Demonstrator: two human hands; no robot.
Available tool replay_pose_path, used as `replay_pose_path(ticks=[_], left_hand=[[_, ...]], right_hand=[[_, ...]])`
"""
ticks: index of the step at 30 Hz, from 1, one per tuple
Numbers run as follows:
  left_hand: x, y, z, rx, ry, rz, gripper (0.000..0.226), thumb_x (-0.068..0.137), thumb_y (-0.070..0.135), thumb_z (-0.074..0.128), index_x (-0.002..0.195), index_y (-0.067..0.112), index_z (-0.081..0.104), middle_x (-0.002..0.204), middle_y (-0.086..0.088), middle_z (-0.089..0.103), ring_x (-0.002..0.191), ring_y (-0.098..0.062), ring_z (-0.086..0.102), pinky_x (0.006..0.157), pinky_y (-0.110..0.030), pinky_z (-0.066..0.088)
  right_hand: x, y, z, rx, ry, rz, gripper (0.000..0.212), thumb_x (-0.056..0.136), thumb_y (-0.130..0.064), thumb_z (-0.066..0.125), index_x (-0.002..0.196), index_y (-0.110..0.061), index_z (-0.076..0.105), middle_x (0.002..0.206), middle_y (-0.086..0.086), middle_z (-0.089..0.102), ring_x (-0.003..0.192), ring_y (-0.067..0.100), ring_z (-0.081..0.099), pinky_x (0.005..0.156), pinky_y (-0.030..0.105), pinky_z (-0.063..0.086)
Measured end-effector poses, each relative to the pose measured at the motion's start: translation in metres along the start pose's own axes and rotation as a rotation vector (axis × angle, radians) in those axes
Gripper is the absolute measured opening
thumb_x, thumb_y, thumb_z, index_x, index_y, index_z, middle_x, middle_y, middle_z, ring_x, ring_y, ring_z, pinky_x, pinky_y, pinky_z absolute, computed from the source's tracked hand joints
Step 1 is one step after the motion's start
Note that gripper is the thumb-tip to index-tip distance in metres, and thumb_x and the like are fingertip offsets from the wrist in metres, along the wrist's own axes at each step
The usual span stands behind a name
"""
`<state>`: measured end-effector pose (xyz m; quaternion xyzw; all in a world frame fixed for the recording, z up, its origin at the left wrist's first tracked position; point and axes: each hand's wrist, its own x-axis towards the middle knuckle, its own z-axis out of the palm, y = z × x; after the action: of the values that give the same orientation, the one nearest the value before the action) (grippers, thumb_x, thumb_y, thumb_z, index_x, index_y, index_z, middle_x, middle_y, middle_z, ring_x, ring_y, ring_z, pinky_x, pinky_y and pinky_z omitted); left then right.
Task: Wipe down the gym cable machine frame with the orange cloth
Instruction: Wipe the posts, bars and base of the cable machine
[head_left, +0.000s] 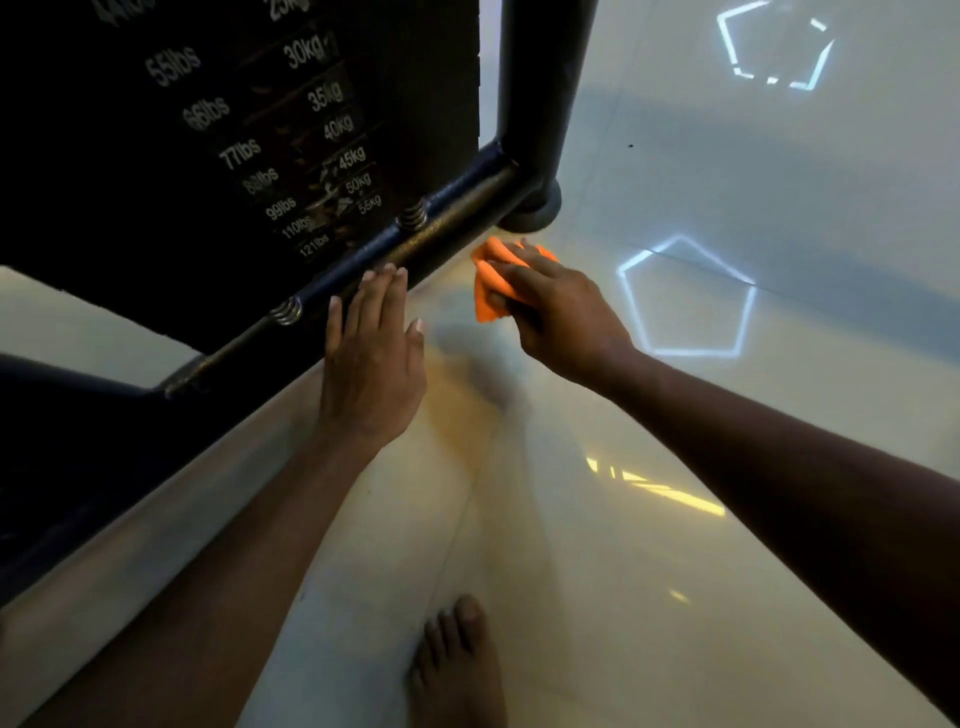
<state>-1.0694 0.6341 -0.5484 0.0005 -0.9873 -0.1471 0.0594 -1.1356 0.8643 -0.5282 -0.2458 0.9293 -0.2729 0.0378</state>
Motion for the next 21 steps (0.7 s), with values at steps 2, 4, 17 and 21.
replay_pose_path(ticks=[2,4,17,21], left_hand=[[-0.024,0.014,-0.034,-0.044,-0.061,-0.013,0.052,0.111,0.022,0.049,0.16,0.006,0.04,0.17,-0.015,0.039,0.162,-0.031,0.028,0.132,-0.057,0.016],[-0.046,0.029,-0.077,-0.069,-0.144,-0.008,0.05,0.113,0.024,0.047,0.159,0.007,0.042,0.17,-0.015,0.038,0.163,-0.031,0.025,0.133,-0.054,0.013],[-0.09,0.15,-0.449,-0.008,-0.214,0.028,0.053,0.115,0.039,0.04,0.162,0.014,0.041,0.171,-0.007,0.036,0.164,-0.024,0.022,0.133,-0.057,0.015],[-0.062,0.183,-0.592,0.04,-0.134,0.079,0.053,0.115,0.039,0.04,0.162,0.015,0.039,0.171,-0.007,0.036,0.163,-0.024,0.024,0.134,-0.053,0.014]], right_hand=[[-0.031,-0.022,-0.023,0.002,-0.061,0.024,0.055,0.105,-0.02,0.068,0.158,-0.018,0.054,0.169,0.007,0.045,0.158,0.037,0.039,0.118,0.057,0.048],[-0.06,-0.049,-0.054,0.019,-0.097,0.037,0.056,0.106,-0.02,0.067,0.159,-0.018,0.052,0.171,0.006,0.043,0.159,0.036,0.036,0.12,0.056,0.046],[-0.134,-0.267,-0.367,0.033,-0.085,-0.005,0.055,0.109,-0.029,0.062,0.162,-0.023,0.048,0.173,0.005,0.04,0.161,0.036,0.032,0.117,0.055,0.049],[-0.115,-0.337,-0.486,0.029,0.008,-0.085,0.055,0.108,-0.024,0.062,0.162,-0.023,0.048,0.174,0.002,0.038,0.164,0.032,0.027,0.116,0.058,0.049]])
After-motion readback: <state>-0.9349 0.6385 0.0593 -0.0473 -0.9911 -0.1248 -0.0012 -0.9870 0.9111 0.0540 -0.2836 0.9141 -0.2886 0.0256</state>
